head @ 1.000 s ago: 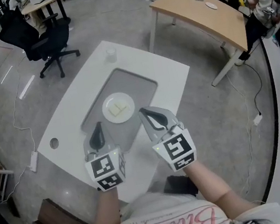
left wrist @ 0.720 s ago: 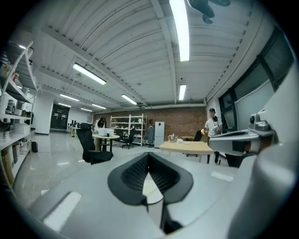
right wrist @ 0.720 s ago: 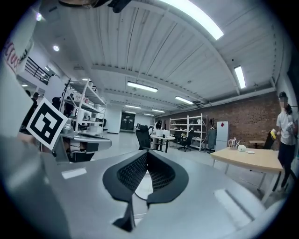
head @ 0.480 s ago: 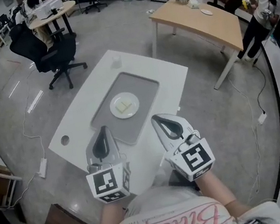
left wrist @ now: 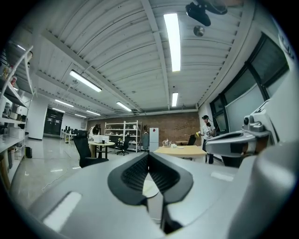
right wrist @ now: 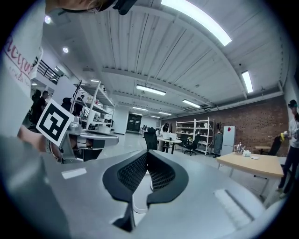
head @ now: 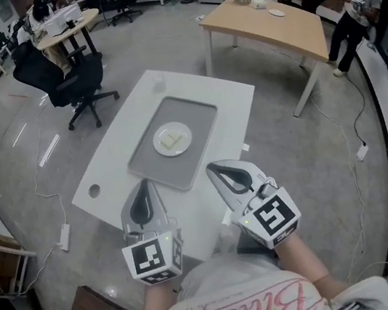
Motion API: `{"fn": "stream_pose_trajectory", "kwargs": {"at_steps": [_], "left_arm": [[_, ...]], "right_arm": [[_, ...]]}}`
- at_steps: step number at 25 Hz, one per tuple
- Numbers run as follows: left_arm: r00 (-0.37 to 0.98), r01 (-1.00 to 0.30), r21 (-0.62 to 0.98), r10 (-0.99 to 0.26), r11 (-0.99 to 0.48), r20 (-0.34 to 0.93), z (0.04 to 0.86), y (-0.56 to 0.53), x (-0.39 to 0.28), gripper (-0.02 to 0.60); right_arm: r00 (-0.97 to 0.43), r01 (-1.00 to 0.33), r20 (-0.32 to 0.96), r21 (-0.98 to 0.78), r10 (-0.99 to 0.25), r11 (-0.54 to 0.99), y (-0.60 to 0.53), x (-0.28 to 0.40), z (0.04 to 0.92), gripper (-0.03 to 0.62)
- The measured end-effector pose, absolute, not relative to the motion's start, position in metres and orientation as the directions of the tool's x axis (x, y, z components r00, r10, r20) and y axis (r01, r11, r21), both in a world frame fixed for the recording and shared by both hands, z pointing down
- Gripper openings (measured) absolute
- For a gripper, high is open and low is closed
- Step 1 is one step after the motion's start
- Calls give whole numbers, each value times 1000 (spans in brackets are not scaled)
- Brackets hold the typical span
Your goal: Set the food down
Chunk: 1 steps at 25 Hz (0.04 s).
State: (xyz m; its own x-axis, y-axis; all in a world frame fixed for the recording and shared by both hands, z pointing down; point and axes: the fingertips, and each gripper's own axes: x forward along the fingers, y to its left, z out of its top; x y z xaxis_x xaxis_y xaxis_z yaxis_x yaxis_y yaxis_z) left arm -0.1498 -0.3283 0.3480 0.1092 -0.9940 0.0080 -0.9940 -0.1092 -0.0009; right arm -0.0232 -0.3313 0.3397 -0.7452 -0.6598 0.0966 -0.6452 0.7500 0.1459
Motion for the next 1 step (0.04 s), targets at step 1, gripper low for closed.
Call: {"fn": "stream_pose_trajectory", "kwargs": {"at_steps": [1], "left_arm": [[111,-994,0,-994,-111,6,348,-325,-149,0]], "right_arm": [[-744,-646,92,150,-662,748,-328,-22,338,2]]}}
